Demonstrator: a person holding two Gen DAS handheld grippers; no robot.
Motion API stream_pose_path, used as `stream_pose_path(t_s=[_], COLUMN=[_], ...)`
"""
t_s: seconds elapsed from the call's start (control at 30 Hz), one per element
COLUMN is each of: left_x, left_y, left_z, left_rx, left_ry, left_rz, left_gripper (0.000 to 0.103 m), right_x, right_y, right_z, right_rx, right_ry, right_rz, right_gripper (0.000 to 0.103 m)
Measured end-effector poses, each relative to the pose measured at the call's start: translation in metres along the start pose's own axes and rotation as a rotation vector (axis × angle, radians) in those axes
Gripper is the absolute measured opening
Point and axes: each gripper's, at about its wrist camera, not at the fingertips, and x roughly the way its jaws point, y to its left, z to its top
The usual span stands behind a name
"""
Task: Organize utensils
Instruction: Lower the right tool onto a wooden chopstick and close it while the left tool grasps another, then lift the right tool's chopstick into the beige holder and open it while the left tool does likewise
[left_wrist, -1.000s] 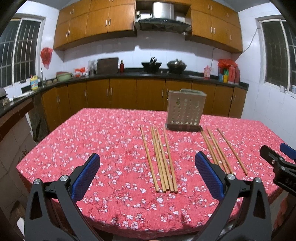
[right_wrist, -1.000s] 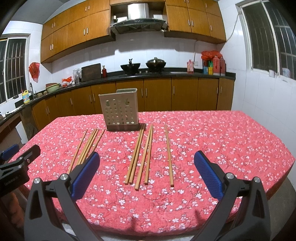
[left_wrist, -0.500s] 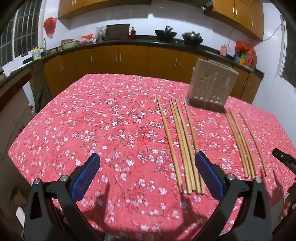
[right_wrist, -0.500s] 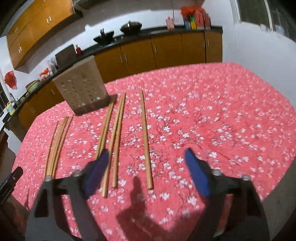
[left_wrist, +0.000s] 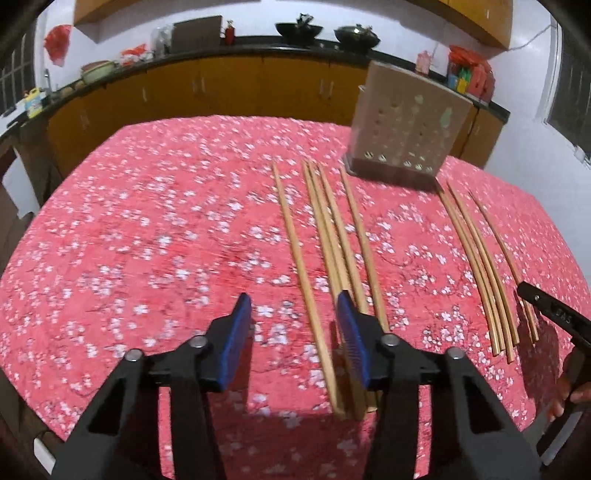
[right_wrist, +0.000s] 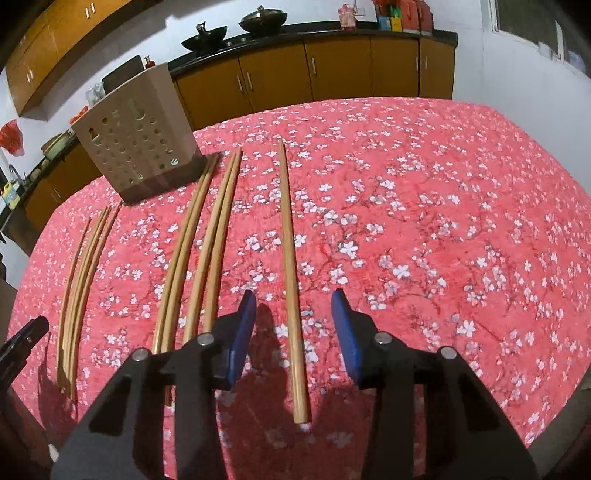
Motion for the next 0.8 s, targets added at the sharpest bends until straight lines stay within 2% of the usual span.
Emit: stream_pose_path(t_s=[0.1, 0.3, 0.4, 0.6, 0.8], left_x=[0.011, 0.023, 0.033, 0.057, 0.064], left_y=[-0.002, 0.002, 0.008, 0.015, 0.024], left_z=[0.0, 0.004, 0.014, 0.042, 0.049], left_rx=[0.008, 0.022, 0.038, 0.063, 0.043], left_ry=[0.041, 0.063, 0.06, 0.059, 0.044], left_rz=[0.002, 0.033, 0.04, 0.073, 0.031], left_gripper=[0.029, 0.013, 0.009, 0.007, 0.008], right_x=[0.004, 0.008, 0.011, 0.027, 0.038], right_y=[0.003, 0.003, 0.0, 0.0, 0.001], right_z=[0.001, 0.004, 0.011, 0.03, 0.04], right_rx=[-0.012, -0.024, -0.011, -0.004, -0.011], right_ry=[-0.007, -0.017, -0.005, -0.004, -0.025], right_rz=[-0.014, -0.044, -0.031, -0.022, -0.019], right_gripper=[0.031, 0.01, 0.008, 0.008, 0.008])
